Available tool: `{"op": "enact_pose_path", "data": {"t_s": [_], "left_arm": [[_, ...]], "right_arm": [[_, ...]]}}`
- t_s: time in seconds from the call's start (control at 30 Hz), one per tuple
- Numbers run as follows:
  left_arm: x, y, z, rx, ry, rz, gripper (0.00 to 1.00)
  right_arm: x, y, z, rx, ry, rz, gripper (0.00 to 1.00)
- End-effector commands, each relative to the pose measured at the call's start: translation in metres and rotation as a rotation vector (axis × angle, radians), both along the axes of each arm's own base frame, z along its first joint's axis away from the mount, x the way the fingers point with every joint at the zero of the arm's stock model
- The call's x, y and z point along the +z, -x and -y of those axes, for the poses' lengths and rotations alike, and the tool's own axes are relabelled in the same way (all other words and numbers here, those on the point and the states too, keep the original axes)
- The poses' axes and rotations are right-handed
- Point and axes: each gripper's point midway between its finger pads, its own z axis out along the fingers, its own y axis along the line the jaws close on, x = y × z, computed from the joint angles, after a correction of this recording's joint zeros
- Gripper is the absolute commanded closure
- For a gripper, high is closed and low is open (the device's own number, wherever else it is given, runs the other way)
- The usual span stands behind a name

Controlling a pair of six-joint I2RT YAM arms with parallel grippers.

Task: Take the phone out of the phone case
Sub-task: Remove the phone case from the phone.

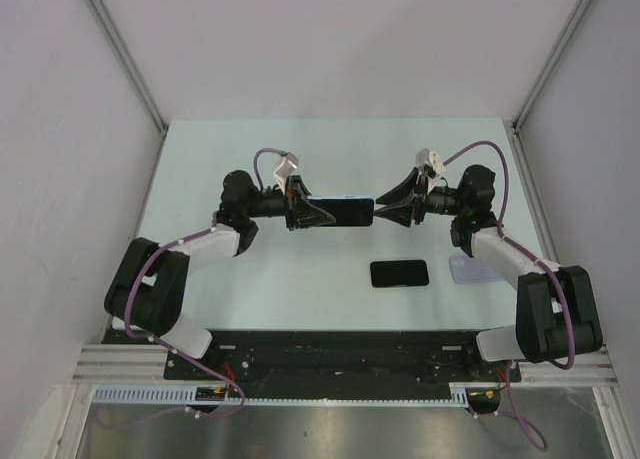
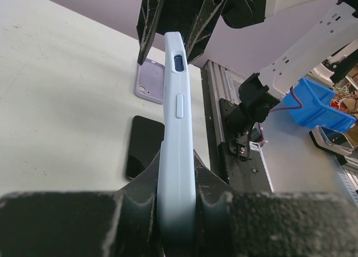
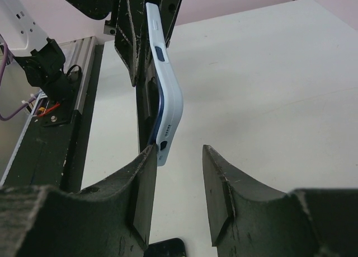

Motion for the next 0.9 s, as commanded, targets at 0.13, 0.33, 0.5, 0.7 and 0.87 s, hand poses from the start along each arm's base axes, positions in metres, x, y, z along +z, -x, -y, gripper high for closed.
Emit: {"op": "enact_pose_path", "data": {"t_s": [0.13,0.33,0.5,0.7,0.87], "left_arm": [[0.013,0.017,0.003,-0.083,0.031,0.071,1.0],[0.011,0.018,0.005,-0.089,0.031,0.063,1.0],[0.012,0.02,0.004,-0.096,0.036,0.071,1.0],[0.013,0.022,0.004,-0.105,0.04,0.074,1.0],[0.013,0.023,0.004,-0.109,0.043,0.07,0.99]], "right_arm": [[0.008,-0.01,-0.001,-0.047,-0.002,0.053,0.59],[0.005,-0.016,-0.006,-0.09,0.007,0.056,0.59],[0.0,-0.03,-0.005,-0.175,0.031,0.077,0.61],[-0.007,-0.052,0.003,-0.307,0.068,0.106,0.62],[-0.007,-0.054,0.001,-0.321,0.069,0.102,0.62]]}}
